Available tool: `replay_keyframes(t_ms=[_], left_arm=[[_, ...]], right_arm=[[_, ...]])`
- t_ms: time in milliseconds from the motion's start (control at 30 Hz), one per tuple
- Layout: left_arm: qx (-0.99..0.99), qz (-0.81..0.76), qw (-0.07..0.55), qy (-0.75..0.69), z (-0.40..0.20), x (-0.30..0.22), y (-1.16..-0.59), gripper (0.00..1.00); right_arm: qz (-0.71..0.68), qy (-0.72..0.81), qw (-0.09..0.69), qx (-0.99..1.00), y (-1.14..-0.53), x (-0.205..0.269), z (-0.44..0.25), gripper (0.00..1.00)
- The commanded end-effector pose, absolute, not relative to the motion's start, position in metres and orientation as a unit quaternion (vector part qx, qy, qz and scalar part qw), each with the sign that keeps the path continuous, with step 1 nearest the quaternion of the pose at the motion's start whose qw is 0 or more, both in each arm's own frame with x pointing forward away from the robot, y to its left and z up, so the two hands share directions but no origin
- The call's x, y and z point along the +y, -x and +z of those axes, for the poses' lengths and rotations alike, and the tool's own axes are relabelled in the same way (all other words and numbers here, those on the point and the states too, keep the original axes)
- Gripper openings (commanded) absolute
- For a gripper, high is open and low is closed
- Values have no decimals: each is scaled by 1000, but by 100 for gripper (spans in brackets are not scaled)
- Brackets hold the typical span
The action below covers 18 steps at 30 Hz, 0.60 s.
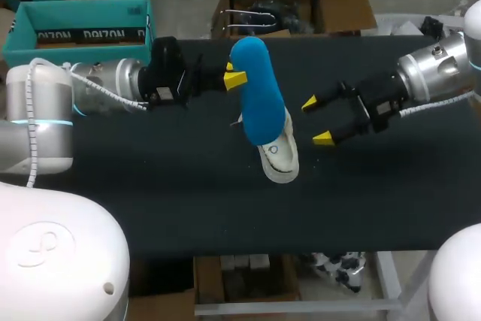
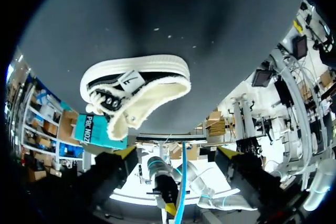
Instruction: Open the shoe tongue, take the insole out of the shoe, put the insole back into the shoe, and pack the shoe into the shoebox
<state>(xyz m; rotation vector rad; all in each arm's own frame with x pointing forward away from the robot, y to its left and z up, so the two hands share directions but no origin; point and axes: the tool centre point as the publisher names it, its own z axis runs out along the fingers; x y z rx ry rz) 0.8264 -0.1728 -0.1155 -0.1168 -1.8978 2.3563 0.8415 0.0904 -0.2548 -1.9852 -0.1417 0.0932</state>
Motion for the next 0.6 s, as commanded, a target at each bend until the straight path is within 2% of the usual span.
replay_keyframes(t_ms=[33, 267, 467, 567, 600], left_arm=[[-607, 792, 43, 53, -140, -183, -831, 0], [-616, 781, 33, 99, -156, -195, -834, 0], [-629, 762, -10, 154, -161, -203, -834, 0], [-631, 758, -12, 168, -164, -206, -835, 0], [-630, 757, -12, 172, -164, -207, -836, 0]], right_arm=[[52, 836, 545, -43, -839, 93, -257, 100], [40, 824, 563, -45, -842, 103, -261, 100], [36, 811, 581, -52, -847, 114, -269, 100], [32, 806, 589, -55, -849, 119, -272, 95], [31, 805, 590, -55, -850, 120, -274, 90]])
